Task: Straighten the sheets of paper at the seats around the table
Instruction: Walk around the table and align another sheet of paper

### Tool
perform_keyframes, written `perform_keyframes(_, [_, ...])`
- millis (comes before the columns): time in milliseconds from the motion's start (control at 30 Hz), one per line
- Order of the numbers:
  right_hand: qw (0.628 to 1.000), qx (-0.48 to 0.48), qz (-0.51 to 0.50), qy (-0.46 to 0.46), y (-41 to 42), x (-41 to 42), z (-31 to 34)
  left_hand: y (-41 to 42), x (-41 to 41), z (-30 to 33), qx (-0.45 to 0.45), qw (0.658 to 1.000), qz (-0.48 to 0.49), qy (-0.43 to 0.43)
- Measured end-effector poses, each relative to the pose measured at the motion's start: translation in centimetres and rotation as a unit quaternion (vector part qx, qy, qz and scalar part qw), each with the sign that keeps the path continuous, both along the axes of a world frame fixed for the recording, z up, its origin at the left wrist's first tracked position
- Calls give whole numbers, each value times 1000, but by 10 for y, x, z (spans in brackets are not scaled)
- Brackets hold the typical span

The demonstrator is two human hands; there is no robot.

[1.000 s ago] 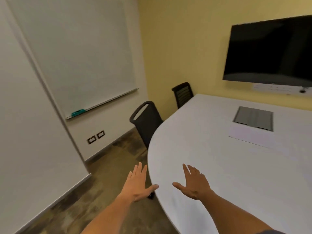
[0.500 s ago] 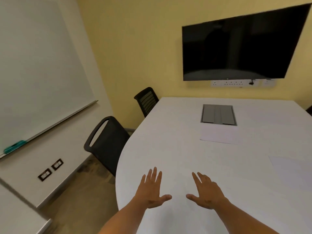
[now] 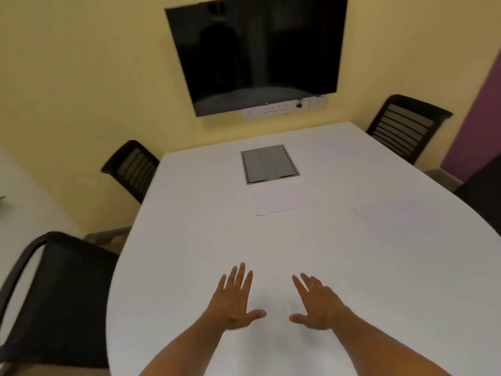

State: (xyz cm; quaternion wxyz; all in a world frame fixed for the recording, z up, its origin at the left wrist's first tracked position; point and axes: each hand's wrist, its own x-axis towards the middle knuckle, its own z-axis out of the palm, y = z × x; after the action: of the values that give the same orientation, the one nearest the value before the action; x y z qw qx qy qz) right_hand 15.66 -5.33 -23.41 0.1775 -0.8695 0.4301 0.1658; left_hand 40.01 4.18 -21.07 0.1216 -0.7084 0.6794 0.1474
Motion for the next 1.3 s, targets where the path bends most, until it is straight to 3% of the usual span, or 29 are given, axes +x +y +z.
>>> perform_keyframes(300, [990,-16,-139,5,-21,69,6,-107,91,-8,-16,997,-72,31])
perform_keyframes(533, [987,-22,-158,-5,-59,124,-2,-155,130,-31,-36,990,-124,48])
perform_keyframes(767, [983,15,-177,-50,-128,178,-21,-221,162,-65,-25,988,-154,7])
perform_keyframes(1033, [981,17,-190,-39,-224,188,-62,-313,173,-105,-50,986,-161,-8])
perform_keyframes(1167, [955,9,-286,-78,-287,179,-78,-364,180,-125,-81,977,-193,-37])
perform_keyframes(1300, [930,-55,-356,-78,-346,161,-84,-410,179,-140,-75,983,-170,-4])
